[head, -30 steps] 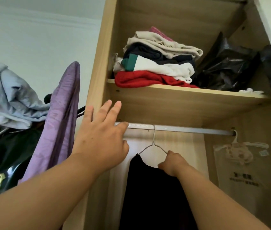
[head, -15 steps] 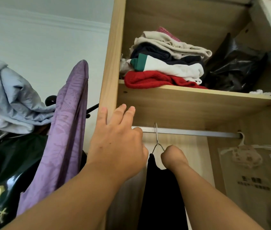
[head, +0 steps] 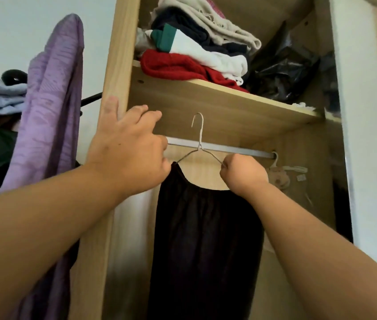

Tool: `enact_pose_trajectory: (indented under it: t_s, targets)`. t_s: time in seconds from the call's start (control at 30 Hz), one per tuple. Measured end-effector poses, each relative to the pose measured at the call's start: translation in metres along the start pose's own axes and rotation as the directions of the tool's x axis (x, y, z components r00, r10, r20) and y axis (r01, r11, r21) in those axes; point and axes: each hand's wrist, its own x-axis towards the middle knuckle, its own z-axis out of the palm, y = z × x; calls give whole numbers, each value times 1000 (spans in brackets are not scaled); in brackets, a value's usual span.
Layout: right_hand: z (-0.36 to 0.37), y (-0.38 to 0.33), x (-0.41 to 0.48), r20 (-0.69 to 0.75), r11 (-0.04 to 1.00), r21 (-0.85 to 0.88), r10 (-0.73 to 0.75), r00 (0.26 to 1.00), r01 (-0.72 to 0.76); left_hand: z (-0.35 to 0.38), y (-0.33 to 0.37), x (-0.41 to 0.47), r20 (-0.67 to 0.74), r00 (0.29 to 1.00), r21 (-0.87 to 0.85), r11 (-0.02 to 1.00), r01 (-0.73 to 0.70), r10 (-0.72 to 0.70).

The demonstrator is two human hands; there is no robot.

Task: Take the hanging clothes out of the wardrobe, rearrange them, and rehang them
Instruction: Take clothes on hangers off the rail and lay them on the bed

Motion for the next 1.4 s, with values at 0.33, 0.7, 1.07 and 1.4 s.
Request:
enact_pose_trajectory:
  t_s: [0.33, 0.7, 1.07, 1.4]
  targets:
    - [-104, 75, -125, -48, 983, -170, 68, 996, -76, 14, 71, -7, 298, 926, -559, 829, -26, 231]
    - [-182, 125, -283, 37, 920, -188, 358, 933, -345, 35, 248, -39, 273, 838, -912, 404, 69, 473]
    - [-212, 225, -471, -43, 613, -337, 748, 662, -715, -20, 465, -93, -14, 683, -989, -111, 98, 730]
    - [-245, 337, -598, -102, 287, -464, 922, 373, -838, -121, 642, -121, -209, 656, -976, -198, -92, 725]
